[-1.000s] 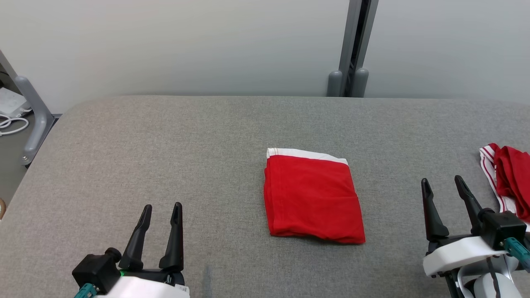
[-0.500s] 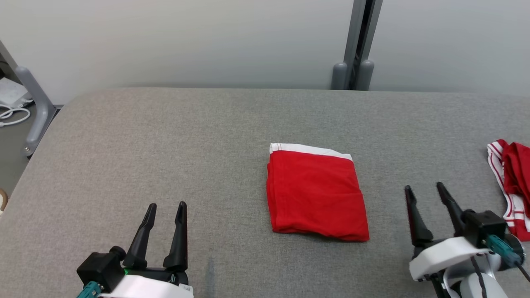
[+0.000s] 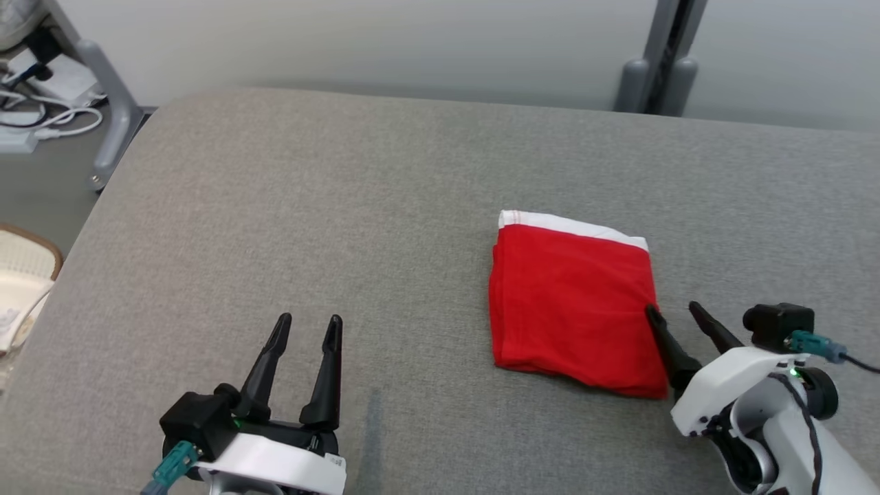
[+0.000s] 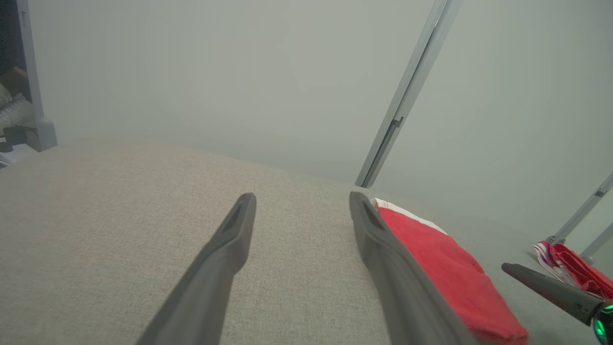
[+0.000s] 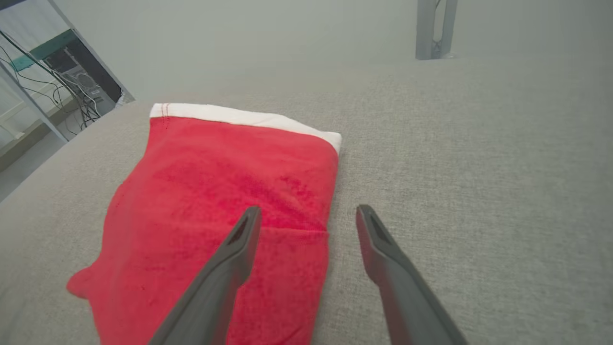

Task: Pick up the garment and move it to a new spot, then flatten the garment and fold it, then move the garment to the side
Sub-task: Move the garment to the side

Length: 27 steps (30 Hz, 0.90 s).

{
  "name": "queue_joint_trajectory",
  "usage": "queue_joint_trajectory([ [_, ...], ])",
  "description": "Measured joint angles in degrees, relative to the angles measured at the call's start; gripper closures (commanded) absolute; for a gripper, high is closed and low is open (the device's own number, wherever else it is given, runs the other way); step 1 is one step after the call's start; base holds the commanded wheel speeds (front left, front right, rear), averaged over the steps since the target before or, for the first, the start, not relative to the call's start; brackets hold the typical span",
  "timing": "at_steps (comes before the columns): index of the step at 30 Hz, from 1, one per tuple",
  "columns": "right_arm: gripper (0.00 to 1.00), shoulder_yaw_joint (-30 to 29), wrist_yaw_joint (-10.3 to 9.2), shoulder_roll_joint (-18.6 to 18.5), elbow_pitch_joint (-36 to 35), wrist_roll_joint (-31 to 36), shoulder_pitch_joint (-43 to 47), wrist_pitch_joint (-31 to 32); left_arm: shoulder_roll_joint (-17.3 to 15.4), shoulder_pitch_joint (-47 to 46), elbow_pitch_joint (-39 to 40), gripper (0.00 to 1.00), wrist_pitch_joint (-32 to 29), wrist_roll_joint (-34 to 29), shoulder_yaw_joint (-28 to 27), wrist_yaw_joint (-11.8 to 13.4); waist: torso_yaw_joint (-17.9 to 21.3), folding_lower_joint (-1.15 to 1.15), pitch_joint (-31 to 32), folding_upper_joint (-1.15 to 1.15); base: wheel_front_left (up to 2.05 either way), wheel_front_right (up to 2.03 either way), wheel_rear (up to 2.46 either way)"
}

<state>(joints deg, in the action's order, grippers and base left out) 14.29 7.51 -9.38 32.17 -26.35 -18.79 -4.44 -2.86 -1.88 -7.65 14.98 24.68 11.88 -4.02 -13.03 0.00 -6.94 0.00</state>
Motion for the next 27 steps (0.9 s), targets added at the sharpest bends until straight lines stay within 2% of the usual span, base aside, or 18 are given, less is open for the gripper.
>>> queue_joint_trajectory([
  [2, 0.00, 1.4, -0.01, -1.6, 1.7, -3.4, -1.2, 1.1, 0.0, -0.2, -0.4, 0.00, 0.0, -0.6, 0.6, 0.3, -1.0, 0.00, -0.8, 0.00, 0.00, 0.00, 0.00],
  [3, 0.00, 2.0, -0.01, -2.2, 3.5, -7.2, -2.2, 2.7, 0.0, -0.7, -0.5, 0.00, 0.0, -0.5, 1.2, 0.4, -2.1, 0.00, -1.4, 0.00, 0.00, 0.00, 0.00],
  [7, 0.00, 3.1, -0.01, -2.8, 5.8, -14.6, -4.2, 6.3, 0.0, -0.8, -0.5, 0.00, 0.0, -0.5, 1.9, 0.6, -3.8, 0.00, -2.5, 0.00, 0.00, 0.00, 0.00],
  [12, 0.00, 5.8, -0.01, -5.4, 7.0, -20.1, -6.4, 10.1, 0.0, -1.1, -0.4, 0.00, 0.0, -0.3, 2.6, 0.6, -5.3, 0.00, -3.7, 0.00, 0.00, 0.00, 0.00],
  [20, 0.00, 10.4, -0.01, -7.1, 8.1, -25.3, -9.5, 13.6, 0.0, -2.0, -0.5, 0.00, 0.0, -0.4, 3.5, 0.6, -6.6, 0.00, -4.8, 0.00, 0.00, 0.00, 0.00],
  [21, 0.50, 11.0, -0.01, -7.2, 8.2, -25.7, -9.7, 13.7, 0.0, -2.0, -0.5, 0.00, 0.0, -0.5, 3.6, 0.6, -6.7, 0.00, -4.9, 0.00, 0.00, 0.00, 0.00],
  [22, 0.80, 11.9, -0.01, -7.5, 8.4, -25.7, -10.1, 13.7, 0.0, -2.0, -0.5, 0.00, 0.0, -0.5, 3.7, 0.6, -6.7, 0.00, -4.8, 0.00, 0.00, 0.00, 0.00],
  [23, 1.00, 12.7, -0.01, -7.7, 8.4, -25.6, -10.2, 13.3, 0.0, -2.1, -0.5, 0.00, 0.0, -0.7, 3.8, 0.6, -6.7, 0.00, -4.8, 0.00, 0.00, 0.00, 0.00],
  [27, 1.00, 15.9, -0.01, -8.2, 8.5, -26.1, -10.2, 11.3, 0.0, -2.1, -0.5, 0.00, 0.0, -1.1, 3.9, 0.6, -6.5, 0.00, -4.2, 0.00, 0.00, 0.00, 0.00],
])
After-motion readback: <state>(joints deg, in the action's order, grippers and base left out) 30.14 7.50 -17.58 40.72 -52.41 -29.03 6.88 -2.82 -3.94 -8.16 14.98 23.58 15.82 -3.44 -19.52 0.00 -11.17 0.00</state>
